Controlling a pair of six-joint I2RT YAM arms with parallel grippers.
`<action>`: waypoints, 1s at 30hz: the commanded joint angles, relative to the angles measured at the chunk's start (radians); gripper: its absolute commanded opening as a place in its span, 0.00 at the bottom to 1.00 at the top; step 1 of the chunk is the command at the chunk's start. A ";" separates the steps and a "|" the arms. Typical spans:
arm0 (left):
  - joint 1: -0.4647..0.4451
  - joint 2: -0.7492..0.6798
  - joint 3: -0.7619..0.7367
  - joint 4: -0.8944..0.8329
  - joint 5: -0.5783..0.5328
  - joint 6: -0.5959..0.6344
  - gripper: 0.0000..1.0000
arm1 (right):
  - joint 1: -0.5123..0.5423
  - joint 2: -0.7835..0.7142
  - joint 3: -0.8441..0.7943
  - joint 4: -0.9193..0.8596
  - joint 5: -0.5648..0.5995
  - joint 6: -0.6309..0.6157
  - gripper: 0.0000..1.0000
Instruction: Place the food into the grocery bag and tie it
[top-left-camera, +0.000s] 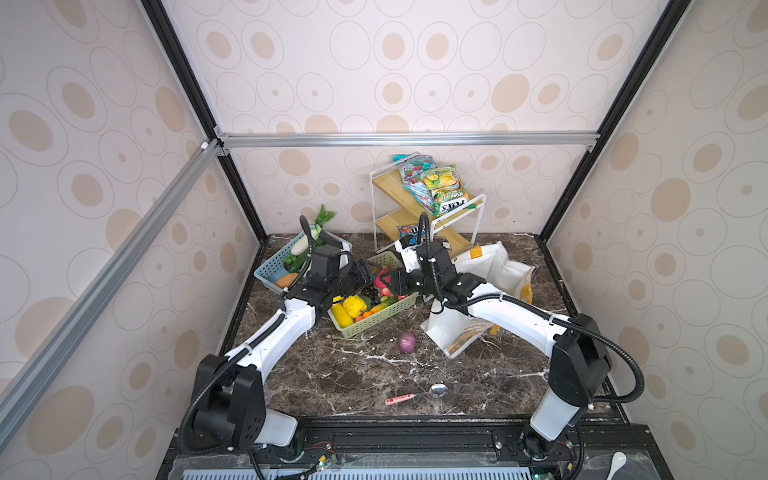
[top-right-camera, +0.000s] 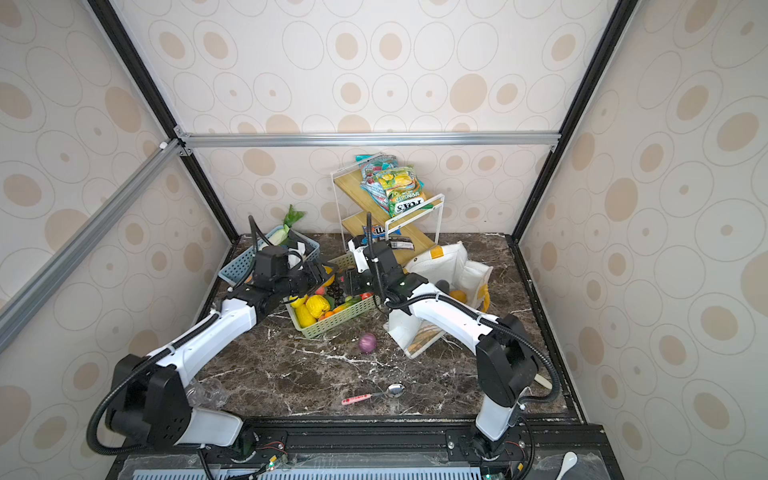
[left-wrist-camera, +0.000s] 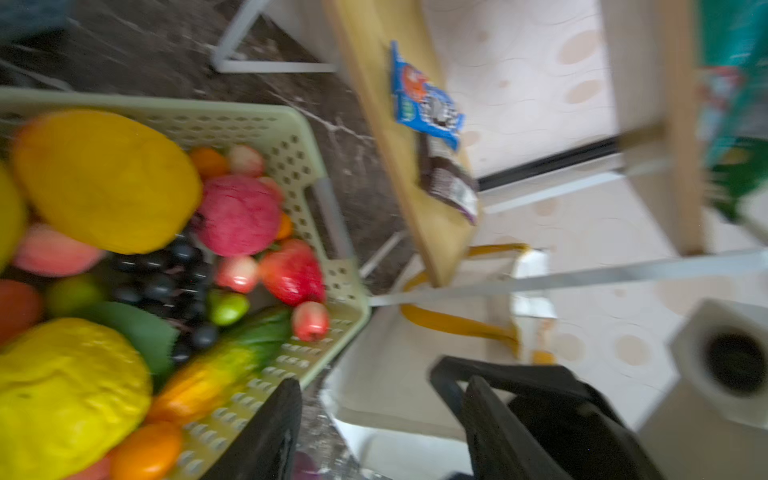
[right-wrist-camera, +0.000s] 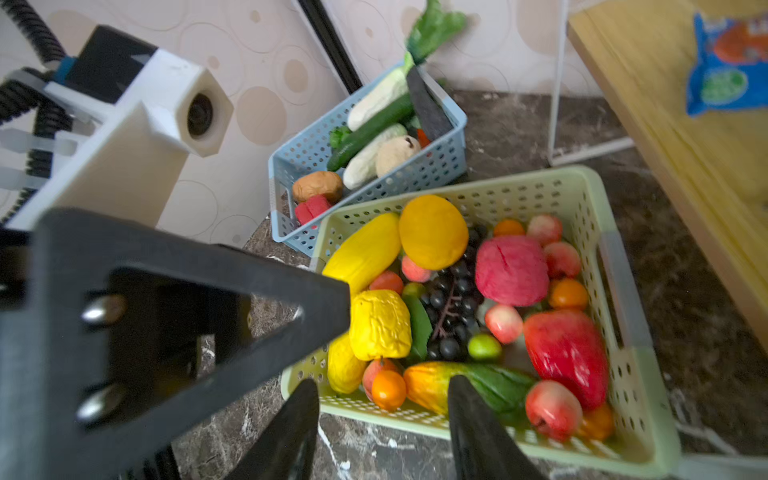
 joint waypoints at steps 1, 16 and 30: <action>0.004 0.042 0.038 -0.189 -0.166 0.216 0.63 | -0.038 -0.052 -0.004 -0.262 -0.102 0.087 0.53; 0.001 0.055 -0.016 -0.160 -0.238 0.218 0.67 | 0.149 -0.129 -0.040 -0.772 -0.111 -0.138 0.67; 0.004 0.087 0.013 -0.161 -0.252 0.220 0.68 | 0.222 -0.116 -0.095 -0.863 0.206 0.019 0.72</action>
